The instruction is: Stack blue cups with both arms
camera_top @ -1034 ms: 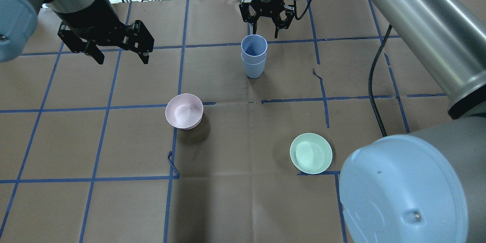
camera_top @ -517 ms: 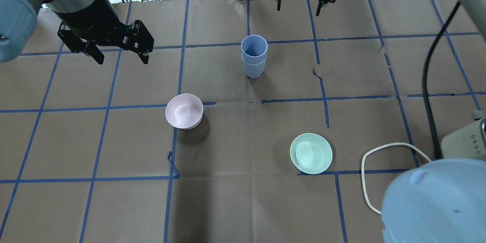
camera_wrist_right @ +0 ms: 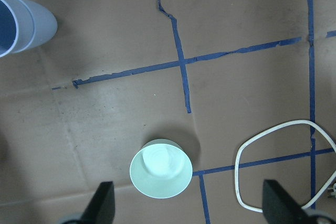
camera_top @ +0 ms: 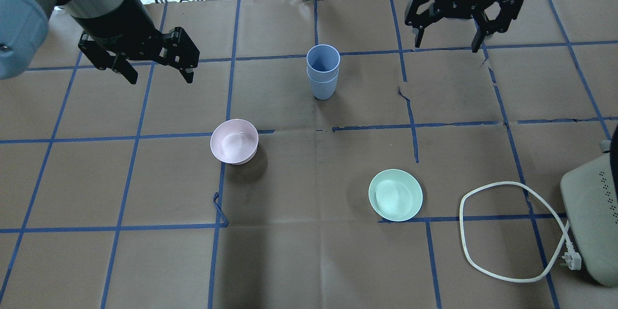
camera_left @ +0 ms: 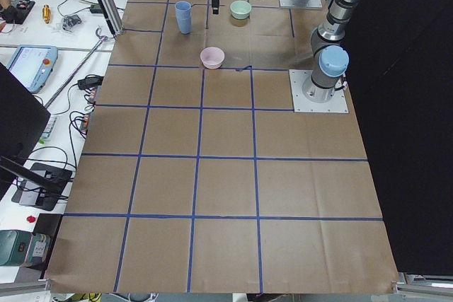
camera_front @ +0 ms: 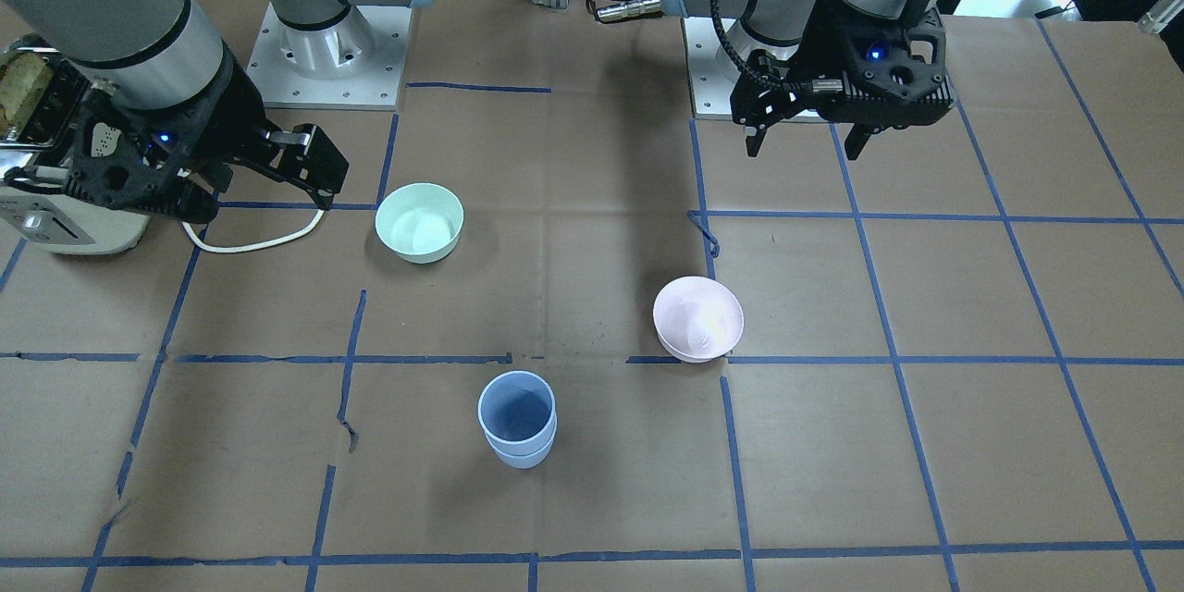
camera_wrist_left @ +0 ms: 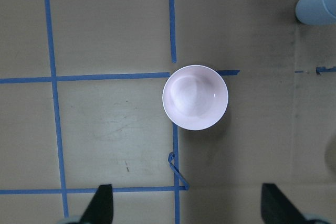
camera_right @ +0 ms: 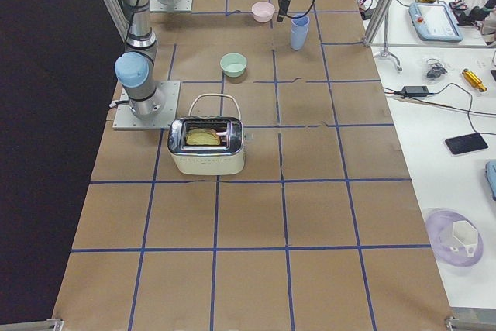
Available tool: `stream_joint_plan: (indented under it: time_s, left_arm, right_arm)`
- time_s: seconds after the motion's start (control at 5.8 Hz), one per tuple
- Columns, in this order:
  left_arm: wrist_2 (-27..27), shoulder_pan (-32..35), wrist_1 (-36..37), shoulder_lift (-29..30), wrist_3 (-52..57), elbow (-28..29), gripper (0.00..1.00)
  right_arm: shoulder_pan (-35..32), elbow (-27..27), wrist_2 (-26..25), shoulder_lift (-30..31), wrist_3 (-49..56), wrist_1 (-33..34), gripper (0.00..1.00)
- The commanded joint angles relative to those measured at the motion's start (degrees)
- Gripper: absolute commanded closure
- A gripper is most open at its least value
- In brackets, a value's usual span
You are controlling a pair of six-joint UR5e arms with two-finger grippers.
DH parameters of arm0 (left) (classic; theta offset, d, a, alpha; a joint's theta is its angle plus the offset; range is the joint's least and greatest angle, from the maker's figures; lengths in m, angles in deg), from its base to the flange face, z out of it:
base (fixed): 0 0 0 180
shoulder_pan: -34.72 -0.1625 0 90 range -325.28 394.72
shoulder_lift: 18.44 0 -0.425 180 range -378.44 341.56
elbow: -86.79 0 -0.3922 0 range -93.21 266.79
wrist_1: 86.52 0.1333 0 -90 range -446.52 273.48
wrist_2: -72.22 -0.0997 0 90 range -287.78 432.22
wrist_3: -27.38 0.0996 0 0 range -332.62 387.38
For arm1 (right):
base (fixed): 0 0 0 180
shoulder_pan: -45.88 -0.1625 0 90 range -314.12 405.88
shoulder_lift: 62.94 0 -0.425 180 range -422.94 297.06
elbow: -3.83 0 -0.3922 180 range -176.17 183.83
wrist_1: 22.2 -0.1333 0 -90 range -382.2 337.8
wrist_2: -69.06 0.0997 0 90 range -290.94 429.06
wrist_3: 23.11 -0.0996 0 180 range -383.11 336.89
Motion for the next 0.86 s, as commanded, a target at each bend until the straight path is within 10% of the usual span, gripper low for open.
stream_joint_plan:
  time_s: [0.0,0.69]
  left_arm:
    - [0.3,0.0,0.0,0.0,-0.2,0.1,0.00]
    - [0.1,0.0,0.0,0.0,-0.5,0.1,0.00]
  right_arm:
    - [0.4,10.0,-0.2,5.2,0.2,9.2,0.00]
    - [0.8,9.6,-0.7,5.1,0.6,9.6,0.00]
